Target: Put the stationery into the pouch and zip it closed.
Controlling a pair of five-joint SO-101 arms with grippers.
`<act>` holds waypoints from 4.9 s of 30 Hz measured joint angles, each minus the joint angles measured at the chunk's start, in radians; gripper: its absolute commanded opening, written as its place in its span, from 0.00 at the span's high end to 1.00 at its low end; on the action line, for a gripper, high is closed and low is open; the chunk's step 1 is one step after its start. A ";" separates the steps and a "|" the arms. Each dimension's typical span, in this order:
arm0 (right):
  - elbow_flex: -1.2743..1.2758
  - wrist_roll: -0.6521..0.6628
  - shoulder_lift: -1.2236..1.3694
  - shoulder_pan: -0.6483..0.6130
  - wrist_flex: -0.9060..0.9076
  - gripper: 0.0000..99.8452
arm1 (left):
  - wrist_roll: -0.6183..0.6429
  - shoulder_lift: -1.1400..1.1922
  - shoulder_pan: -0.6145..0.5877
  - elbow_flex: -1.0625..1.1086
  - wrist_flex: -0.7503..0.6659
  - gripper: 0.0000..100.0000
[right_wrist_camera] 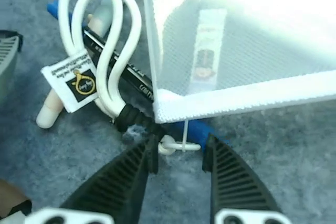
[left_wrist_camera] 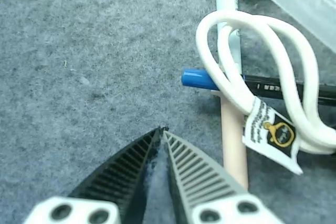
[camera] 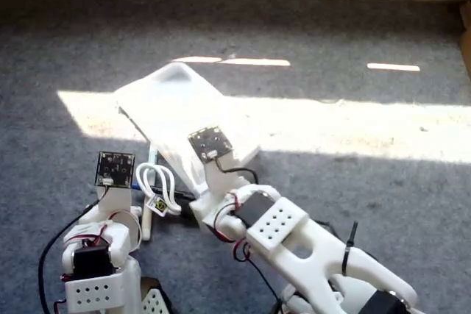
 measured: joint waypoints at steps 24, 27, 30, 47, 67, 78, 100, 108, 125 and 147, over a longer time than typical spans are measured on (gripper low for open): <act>-0.014 0.043 0.124 0.021 -0.057 0.99 | 0.000 0.000 0.000 0.000 0.000 0.99; -0.014 0.101 0.081 0.028 -0.014 0.99 | 0.000 0.000 0.000 0.000 0.000 0.99; -0.014 0.157 0.025 0.051 0.003 0.99 | 0.000 0.000 0.000 0.000 0.000 0.99; -0.298 0.345 -0.095 0.207 0.359 0.94 | 0.000 0.000 0.000 0.000 0.000 0.99; -0.319 -0.376 -0.095 -0.038 0.466 0.83 | 0.000 0.000 0.000 0.000 0.000 0.99; -0.296 -0.523 0.071 -0.078 0.354 0.83 | 0.000 0.000 0.000 0.000 0.000 0.99; -0.253 -0.595 0.127 -0.046 0.201 0.76 | 0.000 0.000 0.000 0.000 0.000 0.99; -0.242 -0.595 0.127 -0.046 0.201 0.74 | 0.000 0.000 0.000 0.000 0.000 0.99; -0.242 -0.638 0.356 -0.048 0.160 0.74 | 0.000 0.000 0.000 0.000 0.000 0.99; -0.253 -0.640 0.379 -0.011 0.077 0.74 | 0.000 0.000 0.000 0.000 0.000 0.99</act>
